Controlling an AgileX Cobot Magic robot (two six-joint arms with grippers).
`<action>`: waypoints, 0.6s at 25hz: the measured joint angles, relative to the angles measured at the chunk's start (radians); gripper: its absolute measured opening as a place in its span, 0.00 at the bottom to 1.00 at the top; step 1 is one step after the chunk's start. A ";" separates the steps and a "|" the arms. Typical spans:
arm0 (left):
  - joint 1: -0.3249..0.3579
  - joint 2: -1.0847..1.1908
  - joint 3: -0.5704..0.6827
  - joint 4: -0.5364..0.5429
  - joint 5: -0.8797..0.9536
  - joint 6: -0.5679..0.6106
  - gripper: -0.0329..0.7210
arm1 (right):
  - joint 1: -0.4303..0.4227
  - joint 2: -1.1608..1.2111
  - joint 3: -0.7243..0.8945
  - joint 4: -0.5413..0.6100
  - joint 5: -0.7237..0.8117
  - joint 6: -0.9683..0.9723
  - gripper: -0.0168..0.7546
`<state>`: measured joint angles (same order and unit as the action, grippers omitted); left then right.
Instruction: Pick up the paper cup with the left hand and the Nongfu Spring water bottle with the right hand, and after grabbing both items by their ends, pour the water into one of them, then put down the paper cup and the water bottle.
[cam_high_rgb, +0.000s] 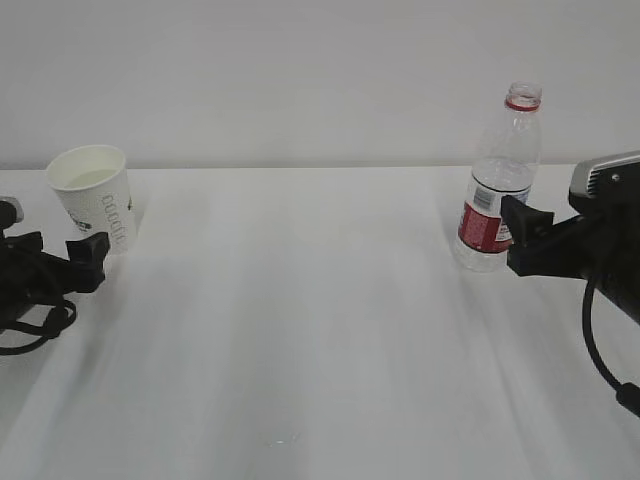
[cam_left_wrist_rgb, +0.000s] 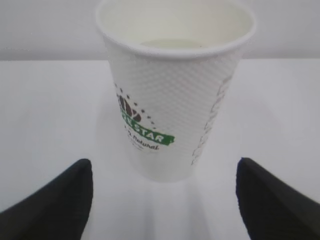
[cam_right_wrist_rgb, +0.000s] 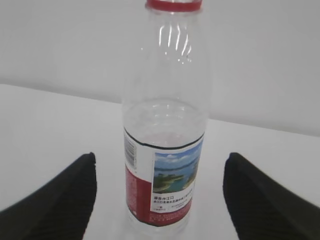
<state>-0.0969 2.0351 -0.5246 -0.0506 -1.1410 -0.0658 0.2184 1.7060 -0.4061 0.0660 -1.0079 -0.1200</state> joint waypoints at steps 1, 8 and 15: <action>0.000 -0.017 0.008 0.000 0.000 -0.002 0.91 | 0.000 -0.006 0.001 0.000 0.010 0.000 0.79; 0.000 -0.170 0.017 0.027 0.014 -0.002 0.89 | 0.000 -0.137 0.001 0.040 0.119 0.000 0.79; 0.000 -0.347 0.026 0.034 0.160 -0.012 0.87 | 0.000 -0.285 0.005 0.046 0.215 0.000 0.79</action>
<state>-0.0969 1.6879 -0.4986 -0.0163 -0.9807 -0.0780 0.2184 1.4211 -0.4015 0.1119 -0.7924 -0.1200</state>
